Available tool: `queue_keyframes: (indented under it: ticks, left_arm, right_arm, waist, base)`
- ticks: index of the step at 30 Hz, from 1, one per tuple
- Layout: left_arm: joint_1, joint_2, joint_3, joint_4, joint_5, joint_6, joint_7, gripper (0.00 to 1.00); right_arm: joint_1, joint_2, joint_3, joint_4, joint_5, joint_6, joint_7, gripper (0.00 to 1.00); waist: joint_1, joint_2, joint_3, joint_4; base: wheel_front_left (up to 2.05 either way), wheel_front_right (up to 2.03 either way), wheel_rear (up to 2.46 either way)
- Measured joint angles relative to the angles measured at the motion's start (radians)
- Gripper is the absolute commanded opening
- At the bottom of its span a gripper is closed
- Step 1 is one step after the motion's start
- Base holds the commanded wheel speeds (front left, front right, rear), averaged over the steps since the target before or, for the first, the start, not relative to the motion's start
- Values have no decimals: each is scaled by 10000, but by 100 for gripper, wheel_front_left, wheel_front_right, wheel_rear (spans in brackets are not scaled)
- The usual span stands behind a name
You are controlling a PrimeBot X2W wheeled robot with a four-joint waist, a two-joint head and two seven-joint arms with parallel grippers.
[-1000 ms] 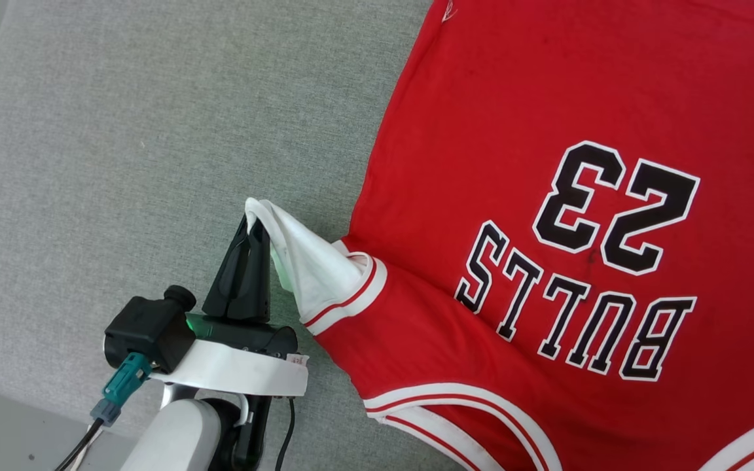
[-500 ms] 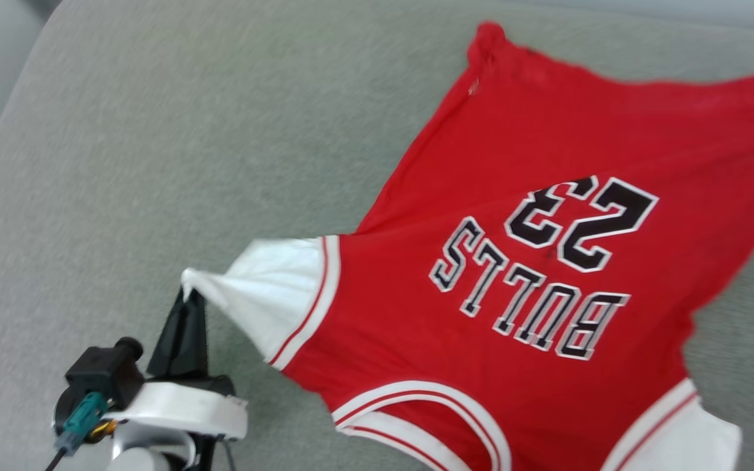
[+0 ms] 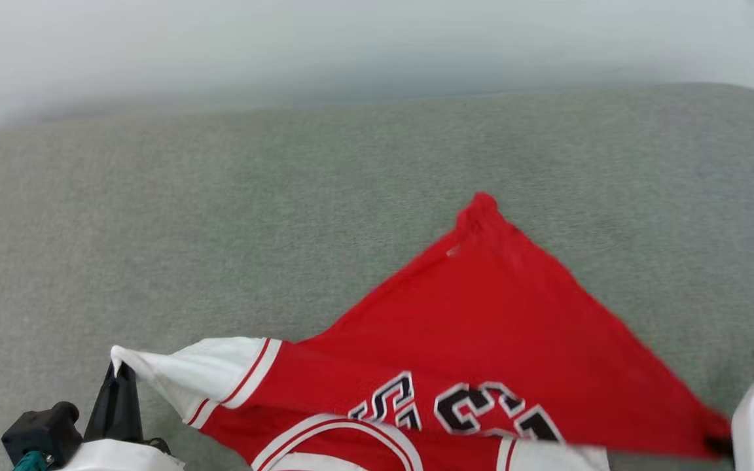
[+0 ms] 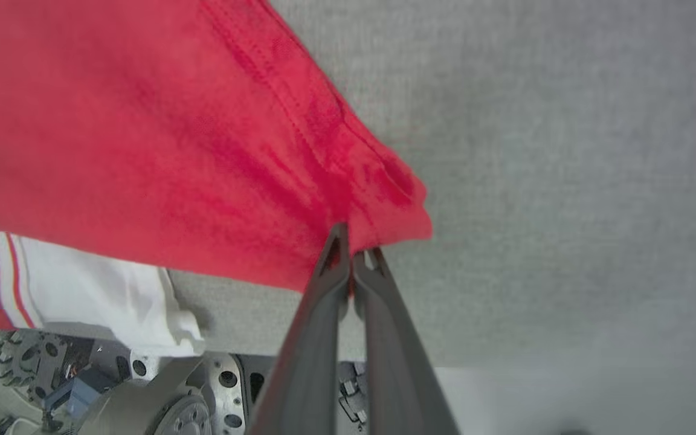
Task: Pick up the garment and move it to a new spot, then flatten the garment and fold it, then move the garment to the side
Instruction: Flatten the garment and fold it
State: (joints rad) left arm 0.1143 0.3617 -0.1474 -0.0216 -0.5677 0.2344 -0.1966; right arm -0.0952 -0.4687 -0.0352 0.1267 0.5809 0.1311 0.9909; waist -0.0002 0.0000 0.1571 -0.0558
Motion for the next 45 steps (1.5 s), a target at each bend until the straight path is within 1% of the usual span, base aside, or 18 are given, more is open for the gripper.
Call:
queue_keyframes:
  ticks: [4, 6, 7, 9, 13, 16, 18, 20, 23, 26, 28, 30, 34, 36, 40, 45]
  left_arm:
    - [95, 52, -17, -94, -4, 75, 180, 0]
    - [96, 84, -29, -140, -2, 121, 230, 0]
    - [97, 144, -50, -240, 13, 163, 328, 0]
    - [99, 190, -75, -328, 36, 203, 401, 0]
    - [50, 309, -146, -539, 115, 211, 531, 0]
    - [-151, 336, -224, -736, 211, 213, 564, 0]
    - [-419, 336, -313, -869, 324, 213, 552, 0]
    - [-667, 297, -395, -966, 372, 215, 562, 0]
    - [-1034, 211, -554, -1068, 460, 207, 562, 0]
    - [-1513, 128, -748, -1156, 558, 136, 571, 0]
    - [-1789, 63, -869, -1175, 637, 61, 543, 0]
    - [-2029, 4, -993, -1177, 673, 21, 508, 0]
    - [-2429, -176, -1162, -1087, 725, -96, 336, 0]
    - [-2621, -278, -1252, -988, 725, -157, 253, 0]
    - [-2915, -431, -1352, -750, 719, -291, 94, 0]
    - [-3277, -602, -1471, -462, 717, -420, -75, 0]
  right_arm:
    - [1420, 543, 82, 46, 6, 0, 77, 0]
    - [1685, 767, 123, 96, 35, 0, -105, 47]
    - [1759, 922, 173, 42, 173, 0, -606, 100]
    - [1671, 884, 102, -42, 92, -2, -1289, 100]
    - [893, 867, -242, -261, -157, 0, -3638, 100]
    - [291, 995, -431, -138, -224, 0, -5333, 100]
    - [-228, 1014, -464, 15, -307, 0, -6251, 100]
    - [-756, 1035, -341, 242, -226, 0, -6757, 100]
    - [-1563, 984, -96, 662, 4, 0, -6930, 100]
    - [-2496, 654, 336, 1005, 272, 0, -6556, 100]
    - [-3066, 353, 690, 1170, 416, -2, -5958, 100]
    - [-3626, 13, 1233, 1210, 631, -2, -5012, 100]
    - [-4585, -322, 1983, 1181, 1271, -2, -3248, 100]
    - [-4931, -389, 2224, 1218, 1448, -2, -2422, 100]
    - [-5494, -410, 2924, 1145, 1751, -2, -1220, 100]
    - [-6042, -460, 3499, 1321, 1862, -2, -420, 100]
  waist:
    - [0, 0, -187, -339]
    - [0, 0, -210, -447]
    - [0, 0, -199, -540]
    - [0, 0, -176, -574]
    - [0, 0, -53, -542]
    - [1, 0, 119, -454]
    - [1, 0, 299, -376]
    - [2, 0, 497, -292]
    - [3, 0, 825, -142]
    - [3, 0, 1202, 34]
    - [3, 0, 1446, 186]
    - [3, 0, 1689, 356]
    - [4, 0, 2153, 699]
    - [4, 0, 2343, 890]
    - [4, 0, 2711, 1205]
    - [4, 0, 3081, 1504]
  base:
    - [0, 0, 0]
    - [0, 0, 0]
    - [0, 0, 0]
    - [0, 0, 0]
    - [0, 0, 0]
    - [0, 0, 0]
    - [0, 0, 0]
    - [0, 0, 0]
    - [0, 0, 0]
    - [0, 0, 0]
    - [0, 0, 0]
    - [0, 0, 0]
    - [0, 0, 0]
    - [0, 0, 0]
    - [0, 0, 0]
    - [0, 0, 0]
